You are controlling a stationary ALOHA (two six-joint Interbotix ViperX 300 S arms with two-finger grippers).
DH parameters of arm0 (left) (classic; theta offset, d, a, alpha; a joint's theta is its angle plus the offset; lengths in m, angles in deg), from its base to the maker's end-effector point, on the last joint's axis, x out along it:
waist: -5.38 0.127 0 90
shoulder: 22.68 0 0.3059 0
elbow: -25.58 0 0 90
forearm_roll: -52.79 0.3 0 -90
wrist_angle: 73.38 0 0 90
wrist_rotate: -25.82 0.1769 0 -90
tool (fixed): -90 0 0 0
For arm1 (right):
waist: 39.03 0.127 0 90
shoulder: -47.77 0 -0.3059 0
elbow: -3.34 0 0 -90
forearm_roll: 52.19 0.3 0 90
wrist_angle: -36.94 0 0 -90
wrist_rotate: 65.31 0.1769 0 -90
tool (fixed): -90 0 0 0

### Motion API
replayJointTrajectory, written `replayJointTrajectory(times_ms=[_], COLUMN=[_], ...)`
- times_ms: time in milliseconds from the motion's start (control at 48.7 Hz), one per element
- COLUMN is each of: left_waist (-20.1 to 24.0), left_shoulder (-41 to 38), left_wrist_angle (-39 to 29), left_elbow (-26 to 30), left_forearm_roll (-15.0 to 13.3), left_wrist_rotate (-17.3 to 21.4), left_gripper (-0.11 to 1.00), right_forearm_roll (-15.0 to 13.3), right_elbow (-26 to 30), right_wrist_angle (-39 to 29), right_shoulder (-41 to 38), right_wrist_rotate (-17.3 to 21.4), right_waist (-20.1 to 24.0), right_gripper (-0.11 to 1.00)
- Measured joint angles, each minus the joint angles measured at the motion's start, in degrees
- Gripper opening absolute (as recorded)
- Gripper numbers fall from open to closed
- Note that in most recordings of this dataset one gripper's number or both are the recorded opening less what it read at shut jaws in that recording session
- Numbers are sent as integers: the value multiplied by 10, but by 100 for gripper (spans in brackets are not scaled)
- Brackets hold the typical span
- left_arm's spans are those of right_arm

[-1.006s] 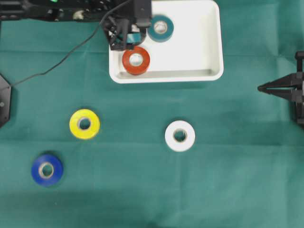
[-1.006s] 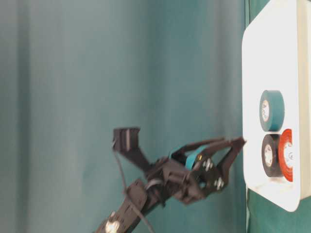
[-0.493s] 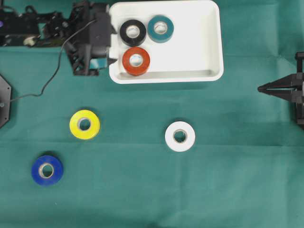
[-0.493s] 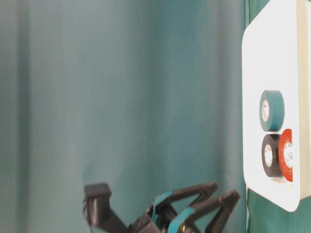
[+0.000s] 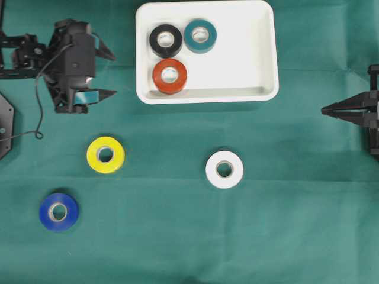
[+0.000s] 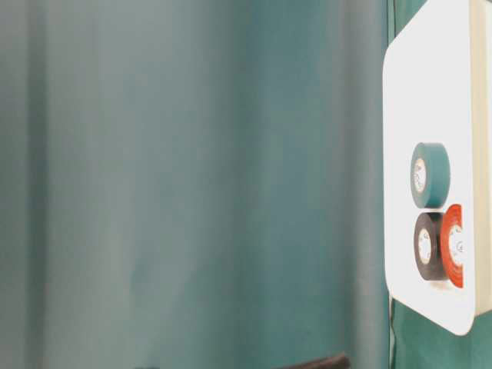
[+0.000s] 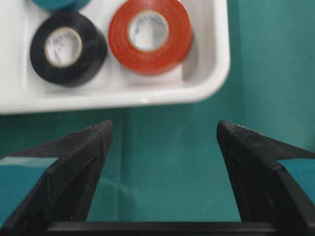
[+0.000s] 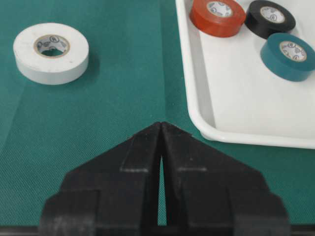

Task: Put the tape into the white case with the left arm.
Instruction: 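Retract the left gripper out of the tray to the left side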

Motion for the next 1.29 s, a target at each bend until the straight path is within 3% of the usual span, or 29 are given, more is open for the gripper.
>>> replayJointTrajectory(times_ms=[616,800,1026,1293], left_waist=[-26,-58,-105,-149], left_shoulder=[52,90,149,214], left_wrist_angle=[-2,-17,-40,-47], left_elbow=[-43,-62,-93,-123], left_forearm_roll=[0,-1,-1,-1], left_wrist_rotate=[-28,-37,-91,-96], left_gripper=[86,86,86,86], right_forearm_roll=[0,0,0,0], right_elbow=[0,0,0,0], right_wrist_angle=[0,0,0,0], right_shoulder=[0,-1,0,0], right_wrist_rotate=[-1,0,-1,-1], right_waist=[0,0,0,0], right_gripper=[-9,-9,-9,-9])
